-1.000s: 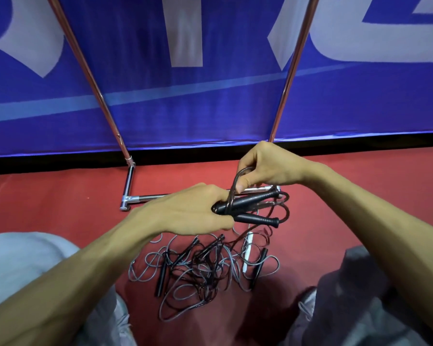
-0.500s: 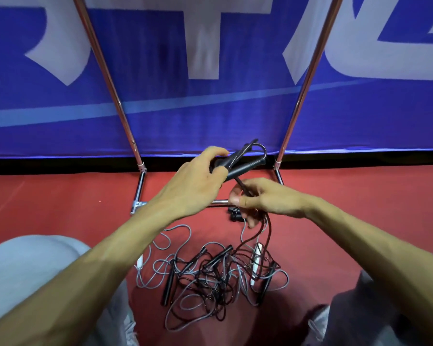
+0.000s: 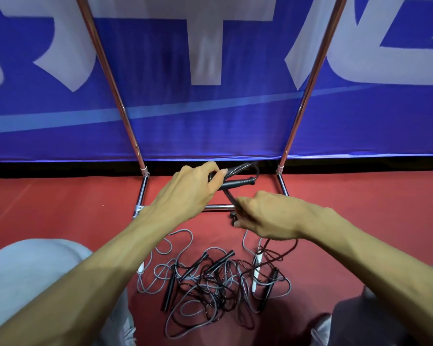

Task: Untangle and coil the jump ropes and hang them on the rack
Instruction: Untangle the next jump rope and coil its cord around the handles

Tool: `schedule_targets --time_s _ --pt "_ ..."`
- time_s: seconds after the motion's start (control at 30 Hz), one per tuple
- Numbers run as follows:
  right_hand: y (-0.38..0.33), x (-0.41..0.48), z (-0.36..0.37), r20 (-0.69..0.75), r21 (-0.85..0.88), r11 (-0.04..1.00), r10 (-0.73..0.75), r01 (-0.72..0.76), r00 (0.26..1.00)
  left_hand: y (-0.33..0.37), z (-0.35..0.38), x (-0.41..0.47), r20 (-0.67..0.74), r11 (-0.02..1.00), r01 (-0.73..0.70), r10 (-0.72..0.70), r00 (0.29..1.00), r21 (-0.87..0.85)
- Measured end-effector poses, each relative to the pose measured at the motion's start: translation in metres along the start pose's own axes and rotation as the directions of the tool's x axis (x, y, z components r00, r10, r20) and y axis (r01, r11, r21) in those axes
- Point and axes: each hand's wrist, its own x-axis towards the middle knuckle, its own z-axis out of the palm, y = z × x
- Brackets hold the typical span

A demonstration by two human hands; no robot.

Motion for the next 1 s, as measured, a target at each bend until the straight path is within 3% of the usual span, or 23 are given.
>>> schedule_targets --time_s 0.1,0.23,0.33,0.5,0.57,0.63,0.73,0.8,0.9,1.0 --pt "-0.004 -0.008 -0.007 -0.058 -0.111 0.988 -0.111 0.104 0.992 0.002 0.002 -0.001 0.023 1.0 0.018 -0.019 1.0 0.025" --pt "0.0 -0.014 -0.024 -0.265 -0.148 0.975 -0.198 0.163 0.944 0.007 0.001 -0.002 0.15 0.999 0.041 -0.045 0.988 0.028" --pt "0.008 -0.019 -0.035 -0.401 -0.085 0.974 -0.228 0.212 0.887 0.01 0.004 -0.002 0.264 1.0 0.008 -0.004 0.964 -0.014" --pt "0.024 -0.024 -0.044 -0.524 0.102 0.969 -0.141 0.226 0.84 0.024 0.002 -0.012 0.416 0.964 -0.005 0.12 0.901 -0.266" --pt "0.03 -0.026 -0.048 -0.49 0.28 0.936 -0.05 0.212 0.87 0.032 -0.001 -0.013 0.429 0.95 0.004 0.138 0.893 -0.313" --pt "0.035 -0.026 -0.048 -0.365 0.489 0.849 -0.008 0.199 0.931 0.032 -0.005 -0.013 0.429 0.945 -0.025 0.172 0.887 -0.327" --pt "0.038 -0.018 -0.038 -0.171 0.654 0.738 -0.072 0.168 0.983 0.03 -0.005 -0.018 0.453 0.922 -0.078 0.258 0.853 -0.379" --pt "0.036 -0.014 -0.031 -0.096 0.735 0.666 -0.084 0.128 0.992 0.031 -0.002 -0.022 0.478 0.908 -0.028 0.245 0.843 -0.417" --pt "0.034 -0.008 -0.027 -0.126 0.819 0.56 -0.036 0.125 0.991 0.034 0.001 -0.021 0.466 0.849 0.087 0.198 0.862 -0.521" --pt "0.034 -0.005 -0.024 -0.197 0.879 0.447 0.019 0.168 0.98 0.036 -0.007 -0.018 0.407 0.819 0.082 0.193 0.893 -0.568"
